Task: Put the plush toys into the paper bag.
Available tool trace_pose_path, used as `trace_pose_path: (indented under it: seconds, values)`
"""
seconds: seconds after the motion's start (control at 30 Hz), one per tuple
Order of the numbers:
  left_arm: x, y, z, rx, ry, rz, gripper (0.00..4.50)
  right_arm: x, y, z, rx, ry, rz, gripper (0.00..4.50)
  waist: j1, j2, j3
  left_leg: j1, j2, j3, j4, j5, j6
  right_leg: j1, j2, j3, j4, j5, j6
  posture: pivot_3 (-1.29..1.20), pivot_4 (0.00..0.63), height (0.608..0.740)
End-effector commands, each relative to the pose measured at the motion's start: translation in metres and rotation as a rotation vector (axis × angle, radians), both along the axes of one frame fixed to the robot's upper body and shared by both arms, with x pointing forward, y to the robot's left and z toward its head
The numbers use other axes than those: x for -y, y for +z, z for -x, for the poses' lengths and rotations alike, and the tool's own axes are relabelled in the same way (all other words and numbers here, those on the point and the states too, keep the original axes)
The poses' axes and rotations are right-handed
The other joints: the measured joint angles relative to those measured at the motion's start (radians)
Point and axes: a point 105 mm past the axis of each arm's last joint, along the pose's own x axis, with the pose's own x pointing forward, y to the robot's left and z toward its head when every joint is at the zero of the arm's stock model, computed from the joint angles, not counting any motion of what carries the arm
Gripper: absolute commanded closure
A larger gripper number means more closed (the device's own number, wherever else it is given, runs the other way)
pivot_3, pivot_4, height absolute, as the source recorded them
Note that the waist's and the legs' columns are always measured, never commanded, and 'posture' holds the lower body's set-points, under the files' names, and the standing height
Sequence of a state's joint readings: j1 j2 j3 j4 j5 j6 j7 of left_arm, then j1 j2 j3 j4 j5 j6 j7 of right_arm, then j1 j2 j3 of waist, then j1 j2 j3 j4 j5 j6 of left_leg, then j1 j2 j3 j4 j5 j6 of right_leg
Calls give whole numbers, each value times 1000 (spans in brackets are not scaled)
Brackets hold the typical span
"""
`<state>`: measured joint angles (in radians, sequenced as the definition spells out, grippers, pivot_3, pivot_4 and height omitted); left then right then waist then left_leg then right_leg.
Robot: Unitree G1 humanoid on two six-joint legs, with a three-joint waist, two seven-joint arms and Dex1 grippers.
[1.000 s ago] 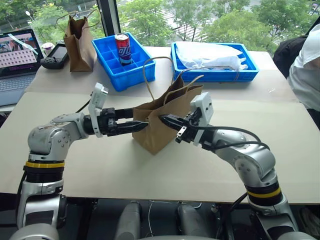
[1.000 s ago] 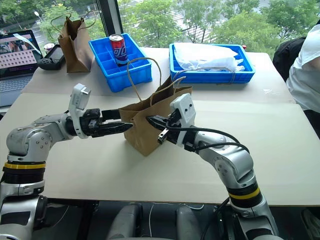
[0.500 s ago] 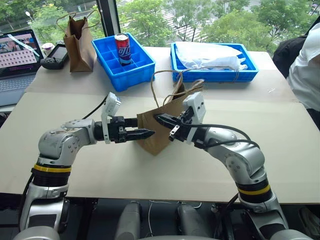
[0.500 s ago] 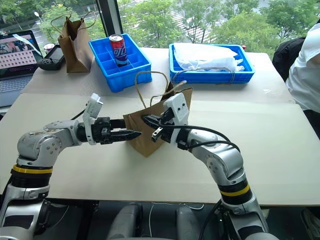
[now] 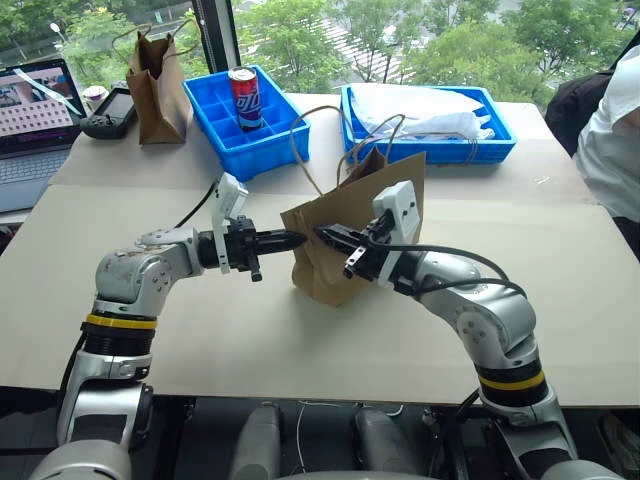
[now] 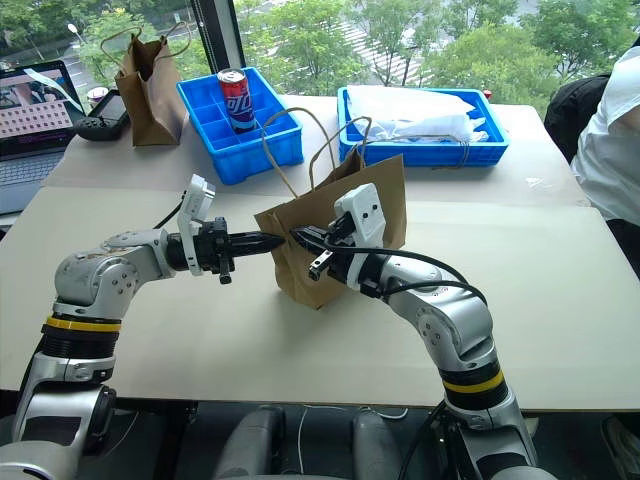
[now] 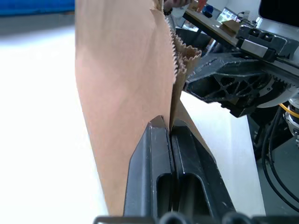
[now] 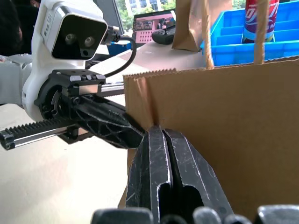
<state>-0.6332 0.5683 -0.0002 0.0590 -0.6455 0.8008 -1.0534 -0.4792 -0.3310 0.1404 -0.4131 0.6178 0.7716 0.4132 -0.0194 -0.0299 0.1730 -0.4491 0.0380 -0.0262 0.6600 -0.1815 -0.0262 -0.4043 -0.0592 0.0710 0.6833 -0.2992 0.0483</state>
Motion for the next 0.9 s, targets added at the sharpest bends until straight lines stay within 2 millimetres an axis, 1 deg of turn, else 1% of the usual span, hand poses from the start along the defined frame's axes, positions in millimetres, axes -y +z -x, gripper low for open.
trace_pose_path:
  seconds: [0.03, 0.1, 0.17, 0.2, 0.27, 0.33, 0.4, 0.43, 0.53, 0.6, 0.73, 0.8, 0.9]
  values:
    - [-1, 18, -2, 109, -46, -9, 4464, 12, 18, 21, 30, 58, -23, 4500, 1, 0, 0, 0, 0, 0, 0, 0, 0, 0, 0, 0, 0, 0, 0, 0, 150, 698]
    - [-4, 23, -4, 152, -70, -25, 4464, 23, 21, 35, 9, 111, -11, 4500, 6, 0, 0, 0, 0, 0, 0, 0, 0, 0, 0, 0, 0, 0, 0, 0, 150, 698]
    - [-6, 28, -4, 217, -132, -61, 4464, 52, 19, 59, -84, 176, 22, 4500, 12, 0, 0, -1, -1, 0, 0, 0, 0, 1, -1, 0, -1, 0, 0, 0, 150, 698]
    - [-7, 29, -4, 236, -154, -74, 4464, 62, 19, 67, -115, 193, 41, 4500, 17, 0, 0, -2, -2, -1, 0, 0, 0, 1, -1, -1, -2, 0, 0, 0, 150, 698]
    - [-7, 38, -2, 282, -233, -61, 4464, 96, 17, 73, -187, 127, 79, 4500, 17, 0, 0, -2, -2, -1, 0, 0, 0, 2, -1, -1, -4, 0, 0, 0, 150, 698]
    - [-5, 45, 1, 310, -321, -45, 4464, 123, 11, 74, -234, 40, 148, 4500, 18, 0, 0, -2, -2, -1, 0, 0, 0, 2, -1, -1, -4, 0, 0, 0, 150, 698]
    - [-3, 45, 7, 321, -411, -53, 4464, 139, 7, 72, -255, -30, 187, 4500, 12, 0, 0, -2, -2, -1, 0, 0, 0, 2, -1, -1, -4, 0, 0, 0, 150, 698]
    - [-1, 43, 8, 334, -447, -68, 4464, 145, 7, 71, -255, -63, 194, 4500, 6, 0, 0, -1, -2, -1, 0, 0, 1, 3, -1, -1, -4, 0, 0, 0, 150, 698]
    - [3, 37, 13, 345, -512, -104, 4464, 154, 8, 71, -253, -113, 182, 4500, -7, 1, 0, 0, -1, -1, 0, 0, 1, 3, 0, 0, -3, 0, 0, 0, 150, 698]
    - [3, 30, 13, 366, -536, -151, 4464, 160, 4, 75, -267, -139, 203, 4500, -8, 1, 0, 0, -1, -1, 0, 0, 1, 3, 0, 1, -2, 0, 0, 0, 150, 698]
    - [7, 21, 15, 368, -590, -178, 4464, 181, -2, 84, -309, -219, 241, 4500, 0, 1, 0, -1, -1, -1, 0, 0, 1, 2, 0, 1, -2, 0, 0, 0, 150, 698]
    - [7, 12, 10, 374, -594, -215, 4464, 186, -5, 87, -325, -243, 265, 4500, 4, 1, 0, -1, -2, -1, 1, 0, 1, 3, 0, 1, -2, 0, 0, 0, 150, 698]
    - [6, 6, 0, 376, -581, -262, 4464, 190, -7, 88, -333, -265, 282, 4500, 5, 1, 0, 0, -2, -1, 1, 1, 2, 4, 0, 0, -3, 0, 0, 0, 150, 698]
